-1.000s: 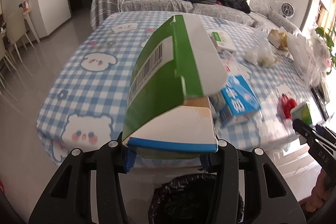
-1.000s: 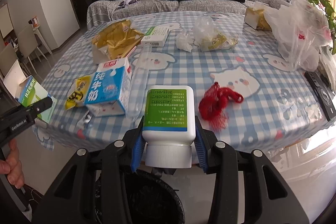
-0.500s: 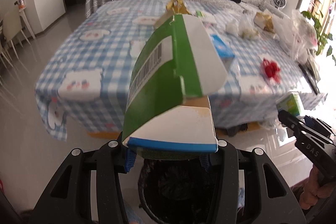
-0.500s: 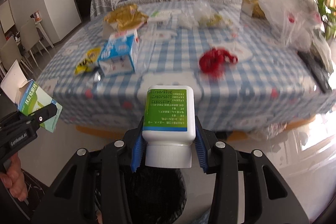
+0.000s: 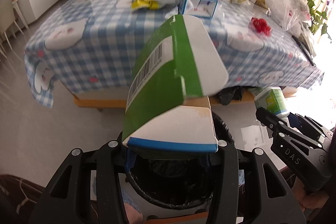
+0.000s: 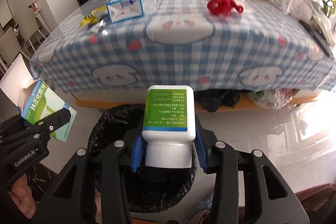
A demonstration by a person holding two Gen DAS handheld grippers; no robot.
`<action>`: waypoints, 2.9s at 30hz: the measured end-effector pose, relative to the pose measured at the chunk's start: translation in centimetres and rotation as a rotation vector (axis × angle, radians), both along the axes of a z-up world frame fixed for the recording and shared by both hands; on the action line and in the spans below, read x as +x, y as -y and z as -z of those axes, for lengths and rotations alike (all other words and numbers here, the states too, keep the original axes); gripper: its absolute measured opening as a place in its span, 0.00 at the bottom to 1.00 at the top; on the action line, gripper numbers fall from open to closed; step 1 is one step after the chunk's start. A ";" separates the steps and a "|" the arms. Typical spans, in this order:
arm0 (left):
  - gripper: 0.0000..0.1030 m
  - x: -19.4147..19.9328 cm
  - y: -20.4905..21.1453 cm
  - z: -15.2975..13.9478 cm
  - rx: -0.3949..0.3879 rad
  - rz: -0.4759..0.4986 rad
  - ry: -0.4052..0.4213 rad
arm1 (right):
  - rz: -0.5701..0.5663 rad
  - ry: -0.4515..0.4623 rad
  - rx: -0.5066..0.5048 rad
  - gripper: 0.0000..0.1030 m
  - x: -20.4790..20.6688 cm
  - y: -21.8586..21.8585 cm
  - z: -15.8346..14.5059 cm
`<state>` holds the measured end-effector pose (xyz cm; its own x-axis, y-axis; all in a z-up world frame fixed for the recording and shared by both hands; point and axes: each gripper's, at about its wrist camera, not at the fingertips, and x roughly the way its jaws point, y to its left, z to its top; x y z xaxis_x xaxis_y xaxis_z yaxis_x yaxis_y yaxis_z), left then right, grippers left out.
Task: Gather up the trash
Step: 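Carry the green carton and white bottle with both tools over the black bin, then open the left tool to drop the carton while the right tool drops the bottle into the bin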
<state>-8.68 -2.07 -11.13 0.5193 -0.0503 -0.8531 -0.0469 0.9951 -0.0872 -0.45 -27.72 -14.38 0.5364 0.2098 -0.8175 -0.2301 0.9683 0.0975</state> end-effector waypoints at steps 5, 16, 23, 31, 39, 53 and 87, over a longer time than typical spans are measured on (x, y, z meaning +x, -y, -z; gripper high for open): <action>0.45 -0.7 0.0 2.3 -0.007 -0.004 -0.036 | -0.014 -0.009 -0.023 0.39 -0.7 -0.5 1.5; 0.45 0.3 -0.2 7.5 -0.015 0.010 -0.095 | -0.013 -0.041 -0.019 0.39 0.2 -1.1 4.9; 0.45 1.1 0.5 10.6 -0.019 0.031 -0.133 | -0.020 -0.058 -0.032 0.39 0.7 -1.5 6.7; 0.45 2.1 1.2 13.1 -0.004 0.050 -0.157 | -0.008 -0.087 -0.042 0.39 1.4 -0.9 8.9; 0.45 2.5 4.4 15.9 0.008 0.126 -0.188 | 0.034 -0.110 -0.071 0.39 1.6 0.2 10.2; 0.89 2.3 2.6 15.1 0.036 0.049 -0.155 | 0.043 -0.112 -0.063 0.39 2.0 0.2 10.8; 0.94 1.4 -3.9 12.8 0.046 -0.088 -0.126 | -0.073 -0.155 -0.074 0.64 1.2 -6.3 16.3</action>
<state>-7.25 1.88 -23.94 0.4085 0.0316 -0.9122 -0.1419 0.9895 -0.0293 0.75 -21.43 -30.67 0.3886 0.1797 -0.9037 -0.2876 0.9555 0.0663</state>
